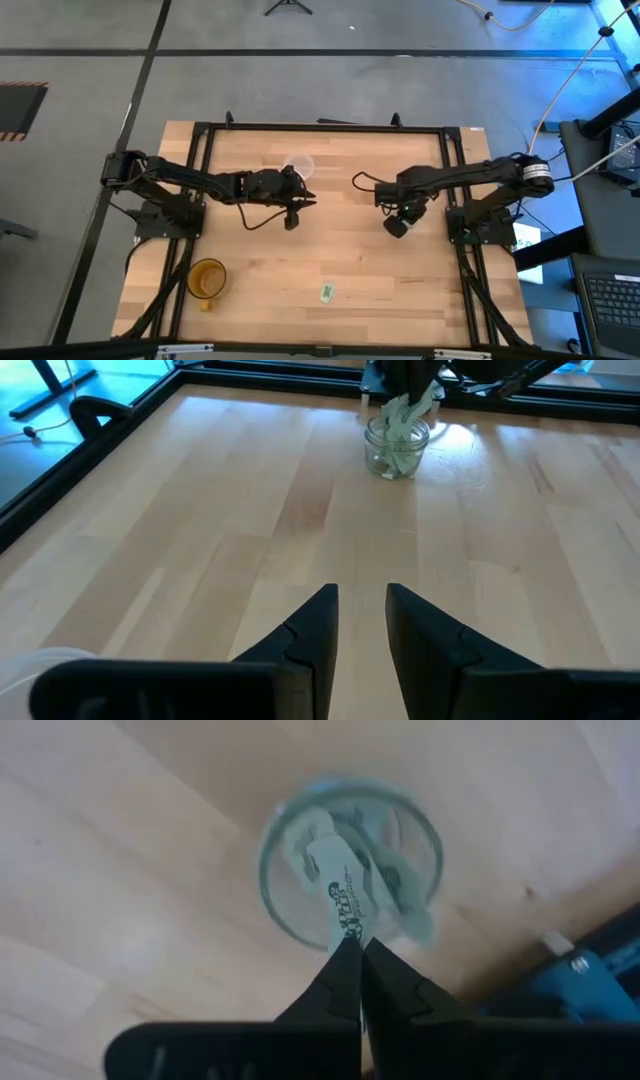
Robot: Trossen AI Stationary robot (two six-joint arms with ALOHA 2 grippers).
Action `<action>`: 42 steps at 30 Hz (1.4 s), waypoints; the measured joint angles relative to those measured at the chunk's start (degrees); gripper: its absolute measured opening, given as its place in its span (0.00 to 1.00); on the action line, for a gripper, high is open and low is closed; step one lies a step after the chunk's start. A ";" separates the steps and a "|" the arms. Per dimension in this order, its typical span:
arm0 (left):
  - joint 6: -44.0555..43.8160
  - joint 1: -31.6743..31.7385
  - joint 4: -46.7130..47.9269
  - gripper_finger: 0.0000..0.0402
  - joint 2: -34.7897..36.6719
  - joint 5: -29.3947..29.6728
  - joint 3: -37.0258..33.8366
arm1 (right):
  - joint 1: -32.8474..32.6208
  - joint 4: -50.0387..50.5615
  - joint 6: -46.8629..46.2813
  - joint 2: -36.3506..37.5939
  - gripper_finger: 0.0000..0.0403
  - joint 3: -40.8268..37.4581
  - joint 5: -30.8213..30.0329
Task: Pick and place Stevia / Truvia into bins
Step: Put the stevia packet into the transparent container
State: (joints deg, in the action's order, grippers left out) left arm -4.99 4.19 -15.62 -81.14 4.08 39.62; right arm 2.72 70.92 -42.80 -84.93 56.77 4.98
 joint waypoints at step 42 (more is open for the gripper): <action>1.27 0.00 0.48 0.20 0.00 -0.05 0.04 | -0.04 -2.24 2.61 -4.00 0.16 0.00 -3.35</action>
State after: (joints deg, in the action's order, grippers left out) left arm -3.73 4.19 -15.14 -81.14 4.03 39.66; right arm 2.68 68.69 -40.19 -88.92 56.77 1.63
